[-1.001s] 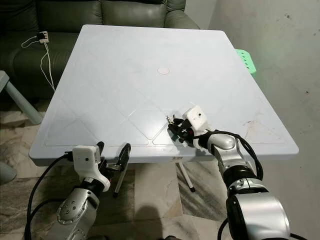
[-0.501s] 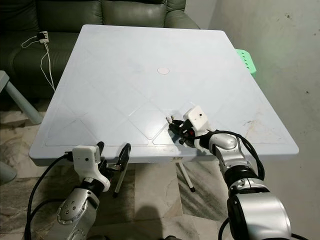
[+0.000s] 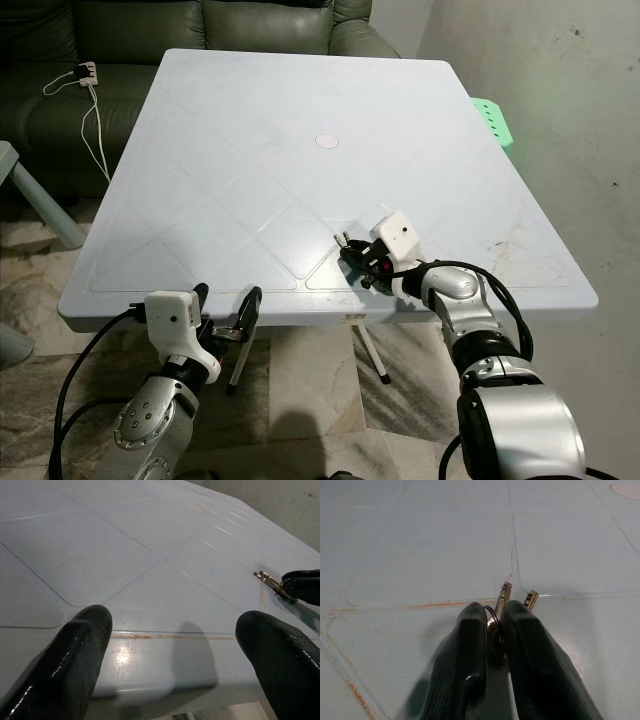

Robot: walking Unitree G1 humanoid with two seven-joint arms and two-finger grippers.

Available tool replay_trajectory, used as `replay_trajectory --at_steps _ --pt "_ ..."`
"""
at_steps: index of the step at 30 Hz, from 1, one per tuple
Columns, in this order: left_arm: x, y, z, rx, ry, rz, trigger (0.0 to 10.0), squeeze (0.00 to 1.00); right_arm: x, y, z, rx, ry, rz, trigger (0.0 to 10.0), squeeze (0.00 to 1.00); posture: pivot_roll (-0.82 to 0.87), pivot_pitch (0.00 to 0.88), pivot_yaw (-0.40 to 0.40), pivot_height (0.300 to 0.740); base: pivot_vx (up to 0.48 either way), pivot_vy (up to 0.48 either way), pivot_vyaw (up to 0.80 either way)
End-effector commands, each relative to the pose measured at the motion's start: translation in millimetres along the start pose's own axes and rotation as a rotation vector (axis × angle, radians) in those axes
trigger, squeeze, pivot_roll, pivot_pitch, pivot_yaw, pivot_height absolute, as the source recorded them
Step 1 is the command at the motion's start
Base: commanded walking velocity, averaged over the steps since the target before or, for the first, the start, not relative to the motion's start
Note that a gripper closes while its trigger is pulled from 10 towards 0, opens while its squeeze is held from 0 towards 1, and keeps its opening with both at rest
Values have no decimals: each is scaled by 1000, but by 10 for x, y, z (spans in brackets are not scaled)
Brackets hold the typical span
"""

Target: Hang keys on a hook

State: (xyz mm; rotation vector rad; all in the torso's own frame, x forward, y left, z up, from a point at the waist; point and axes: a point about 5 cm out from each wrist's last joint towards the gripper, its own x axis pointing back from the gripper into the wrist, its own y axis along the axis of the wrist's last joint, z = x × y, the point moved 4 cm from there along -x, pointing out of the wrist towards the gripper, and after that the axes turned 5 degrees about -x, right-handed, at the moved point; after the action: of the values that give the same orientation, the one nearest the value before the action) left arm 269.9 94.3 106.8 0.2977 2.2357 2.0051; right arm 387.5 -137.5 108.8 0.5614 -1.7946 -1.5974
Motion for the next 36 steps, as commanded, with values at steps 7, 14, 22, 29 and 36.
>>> replay_trajectory --at_steps 7,14,22,29,36 --pt "18 -52 -82 33 -8 25 10000 0 59 -21 -58 11 -16 16 10000 0 103 157 -127 740 0 0 0" --pt "13 -51 -84 33 -8 23 10000 0 63 -28 -53 7 -8 18 6667 0 103 156 -127 740 0 0 0" --pt "10 -48 -85 32 -9 22 10000 0 75 -42 -52 12 -6 22 0 0 102 155 -128 740 0 0 0" --pt "11 -47 -85 32 -8 21 10000 0 71 -73 -22 18 14 39 10000 0 101 156 -129 740 0 0 0" --pt "11 -47 -79 31 -6 21 10000 0 72 -90 -12 22 21 49 10000 0 103 155 -129 740 0 0 0"
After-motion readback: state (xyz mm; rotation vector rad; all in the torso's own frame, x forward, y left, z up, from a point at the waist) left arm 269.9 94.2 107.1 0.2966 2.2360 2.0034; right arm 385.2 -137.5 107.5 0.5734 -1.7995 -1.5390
